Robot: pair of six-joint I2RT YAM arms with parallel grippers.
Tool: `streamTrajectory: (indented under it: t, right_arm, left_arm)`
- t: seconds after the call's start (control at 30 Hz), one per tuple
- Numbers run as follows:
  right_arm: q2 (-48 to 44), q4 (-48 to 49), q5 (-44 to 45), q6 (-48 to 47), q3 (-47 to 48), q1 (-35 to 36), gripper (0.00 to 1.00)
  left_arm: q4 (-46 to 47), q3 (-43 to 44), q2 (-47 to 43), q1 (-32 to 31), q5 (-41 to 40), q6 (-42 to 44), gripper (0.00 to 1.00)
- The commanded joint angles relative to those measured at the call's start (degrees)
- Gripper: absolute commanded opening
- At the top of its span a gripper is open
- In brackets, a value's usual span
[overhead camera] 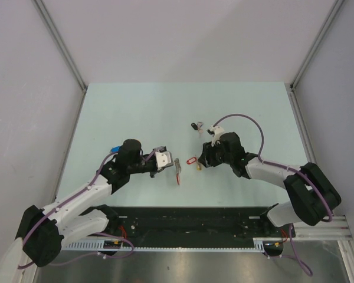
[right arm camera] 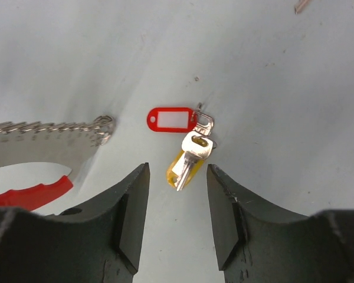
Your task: Put the keys on the keyring
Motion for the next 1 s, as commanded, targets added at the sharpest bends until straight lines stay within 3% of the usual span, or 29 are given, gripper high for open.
streamTrajectory:
  t: [0.0, 0.47, 0.8, 0.87, 0.97]
  right_arm:
    - [3.77, 2.94, 0.32, 1.40, 2.13, -1.91, 0.48]
    - [12.04, 6.82, -4.42, -1.75, 5.47, -3.50, 0.45]
    - [12.74, -9.94, -11.89, -18.61, 13.81, -5.34, 0.45]
    - [13.53, -12.68, -18.71, -20.83, 15.31, -6.39, 0.45]
    - [15.28, -20.48, -17.71, -25.21, 18.91, -6.93, 0.45]
  left_arm:
    - [-2.24, 1.50, 0.59, -0.02, -0.69, -0.59, 0.00]
    - [-2.77, 2.29, 1.56, -0.11, -0.52, -1.03, 0.00]
    - [-3.47, 2.55, 1.82, -0.02, -0.34, -0.95, 0.00]
    - [-3.47, 2.55, 1.91, -0.02, -0.43, -0.95, 0.00]
    - [-3.74, 2.73, 2.00, -0.02, -0.52, -0.95, 0.00]
